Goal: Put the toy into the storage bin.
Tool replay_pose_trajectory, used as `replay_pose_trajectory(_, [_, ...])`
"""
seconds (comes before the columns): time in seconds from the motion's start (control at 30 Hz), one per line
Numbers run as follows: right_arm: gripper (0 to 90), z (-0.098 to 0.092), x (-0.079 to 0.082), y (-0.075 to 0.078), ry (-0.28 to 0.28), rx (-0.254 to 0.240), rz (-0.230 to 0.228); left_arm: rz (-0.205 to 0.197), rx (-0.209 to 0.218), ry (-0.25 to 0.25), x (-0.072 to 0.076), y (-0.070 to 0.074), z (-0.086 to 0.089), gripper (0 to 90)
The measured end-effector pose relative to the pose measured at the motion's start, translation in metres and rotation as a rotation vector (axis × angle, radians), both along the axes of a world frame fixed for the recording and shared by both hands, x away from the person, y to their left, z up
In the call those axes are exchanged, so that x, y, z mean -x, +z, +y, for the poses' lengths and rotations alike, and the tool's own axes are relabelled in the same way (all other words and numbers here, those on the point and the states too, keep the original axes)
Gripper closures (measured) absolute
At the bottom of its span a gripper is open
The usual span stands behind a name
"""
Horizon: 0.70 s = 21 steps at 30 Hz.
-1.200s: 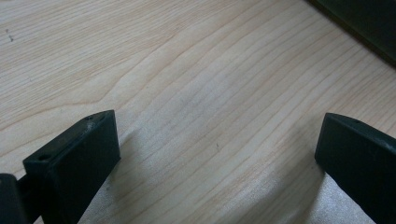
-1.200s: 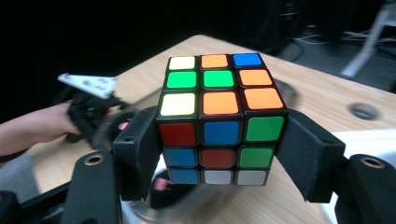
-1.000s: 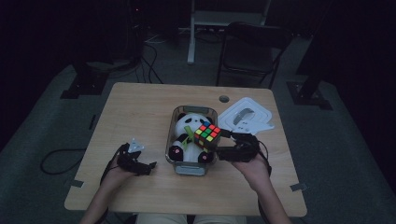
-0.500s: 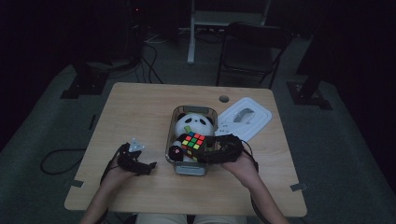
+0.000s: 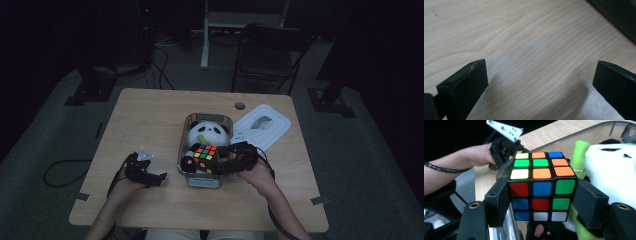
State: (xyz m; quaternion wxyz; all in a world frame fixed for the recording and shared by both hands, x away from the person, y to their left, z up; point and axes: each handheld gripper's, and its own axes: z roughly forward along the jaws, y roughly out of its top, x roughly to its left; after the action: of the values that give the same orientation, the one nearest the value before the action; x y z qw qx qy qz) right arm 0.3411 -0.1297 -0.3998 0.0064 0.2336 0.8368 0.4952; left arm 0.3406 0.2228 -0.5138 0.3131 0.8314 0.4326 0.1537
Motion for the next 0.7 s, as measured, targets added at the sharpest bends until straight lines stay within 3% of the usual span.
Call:
replay_pose_trajectory(0.13, [33.9,0.000,-0.003,-0.003,0.019,-0.018,0.016,-0.013,0.003,-0.017,0.003,0.008,-0.004,0.6])
replay_pose_trajectory(0.27, [33.9,-0.001,-0.002,-0.006,0.034,-0.006,0.000,-0.045,-0.008,-0.039,0.008,0.022,-0.010,0.6])
replay_pose_trajectory(0.43, [33.8,-0.008,-0.003,-0.009,0.033,-0.014,0.029,-0.087,-0.014,-0.055,0.014,0.040,-0.015,1.3])
replay_pose_trajectory(0.47, [33.3,-0.012,-0.001,-0.008,0.013,-0.026,0.050,-0.125,0.004,-0.065,0.020,0.060,-0.019,3.8])
replay_pose_trajectory(0.63, [30.2,-0.023,0.004,0.007,-0.008,-0.067,0.041,-0.195,0.046,-0.132,0.028,0.094,-0.028,4.6])
replay_pose_trajectory(0.67, [30.2,-0.023,0.004,0.007,-0.008,-0.067,0.041,-0.195,0.046,-0.132,0.028,0.094,-0.028,5.2])
replay_pose_trajectory(0.7, [32.9,-0.027,0.006,0.018,-0.049,-0.080,0.015,-0.219,0.065,-0.156,0.030,0.107,-0.035,5.3])
